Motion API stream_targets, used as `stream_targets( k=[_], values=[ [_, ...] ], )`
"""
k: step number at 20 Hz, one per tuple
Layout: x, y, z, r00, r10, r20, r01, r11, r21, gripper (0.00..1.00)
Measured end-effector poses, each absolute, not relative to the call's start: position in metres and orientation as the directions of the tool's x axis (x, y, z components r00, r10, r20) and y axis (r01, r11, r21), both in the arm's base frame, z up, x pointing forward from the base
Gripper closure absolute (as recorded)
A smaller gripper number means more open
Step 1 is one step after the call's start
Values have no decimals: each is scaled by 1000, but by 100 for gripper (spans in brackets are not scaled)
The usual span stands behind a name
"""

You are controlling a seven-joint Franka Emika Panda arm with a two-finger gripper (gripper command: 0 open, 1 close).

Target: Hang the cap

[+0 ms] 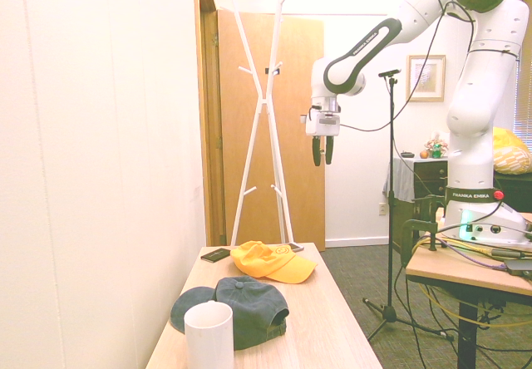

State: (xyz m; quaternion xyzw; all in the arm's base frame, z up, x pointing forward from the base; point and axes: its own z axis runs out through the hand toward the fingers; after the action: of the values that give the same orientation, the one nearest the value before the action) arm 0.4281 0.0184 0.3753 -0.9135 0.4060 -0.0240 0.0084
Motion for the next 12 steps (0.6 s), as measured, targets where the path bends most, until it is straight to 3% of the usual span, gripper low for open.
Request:
stream_targets(
  k=[12],
  values=[
    [450, 75, 345, 720, -693, 39, -694, -720, -6, 0]
  ],
)
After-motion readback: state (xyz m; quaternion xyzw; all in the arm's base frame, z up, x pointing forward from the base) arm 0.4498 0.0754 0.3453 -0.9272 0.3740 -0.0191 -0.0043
